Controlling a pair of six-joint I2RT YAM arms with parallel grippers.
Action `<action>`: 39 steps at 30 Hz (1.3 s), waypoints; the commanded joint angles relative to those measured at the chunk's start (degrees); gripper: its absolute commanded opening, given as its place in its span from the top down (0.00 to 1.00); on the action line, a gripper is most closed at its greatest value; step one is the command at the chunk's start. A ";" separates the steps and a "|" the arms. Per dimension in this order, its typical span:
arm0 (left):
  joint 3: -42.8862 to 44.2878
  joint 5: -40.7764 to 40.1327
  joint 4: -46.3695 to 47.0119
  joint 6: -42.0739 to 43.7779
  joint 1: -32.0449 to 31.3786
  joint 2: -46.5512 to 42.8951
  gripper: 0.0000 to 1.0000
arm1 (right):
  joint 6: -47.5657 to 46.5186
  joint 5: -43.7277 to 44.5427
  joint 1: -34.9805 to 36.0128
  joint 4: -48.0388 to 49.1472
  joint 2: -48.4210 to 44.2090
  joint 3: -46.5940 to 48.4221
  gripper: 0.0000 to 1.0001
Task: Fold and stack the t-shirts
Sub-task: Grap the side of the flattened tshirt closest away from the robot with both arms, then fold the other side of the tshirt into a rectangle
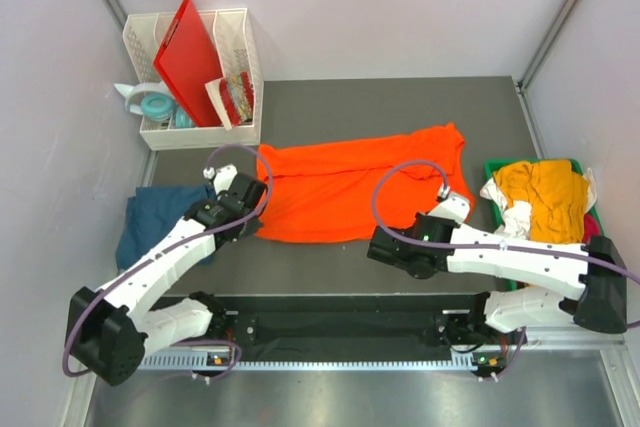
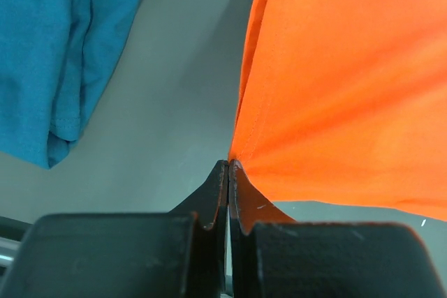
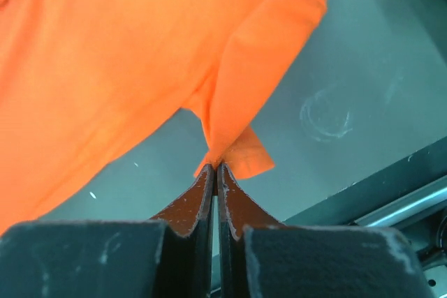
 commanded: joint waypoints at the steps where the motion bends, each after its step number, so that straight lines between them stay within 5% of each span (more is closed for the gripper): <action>1: 0.03 -1.85 -0.82 -1.94 0.45 -0.33 1.00 | -4.08 4.12 -3.81 -4.17 -7.70 0.01 1.00; 14: 3.36 4.30 2.70 4.82 17.05 9.96 1.00 | -16.13 6.84 -18.41 -7.95 -21.69 -0.44 1.00; 25: 3.90 9.39 -0.03 4.39 17.41 8.47 1.00 | -20.44 4.91 -18.67 -7.86 -26.27 -2.20 1.00; 39: 5.38 7.29 3.93 8.79 17.23 4.68 1.00 | -38.18 7.28 -20.95 8.48 -19.16 0.26 1.00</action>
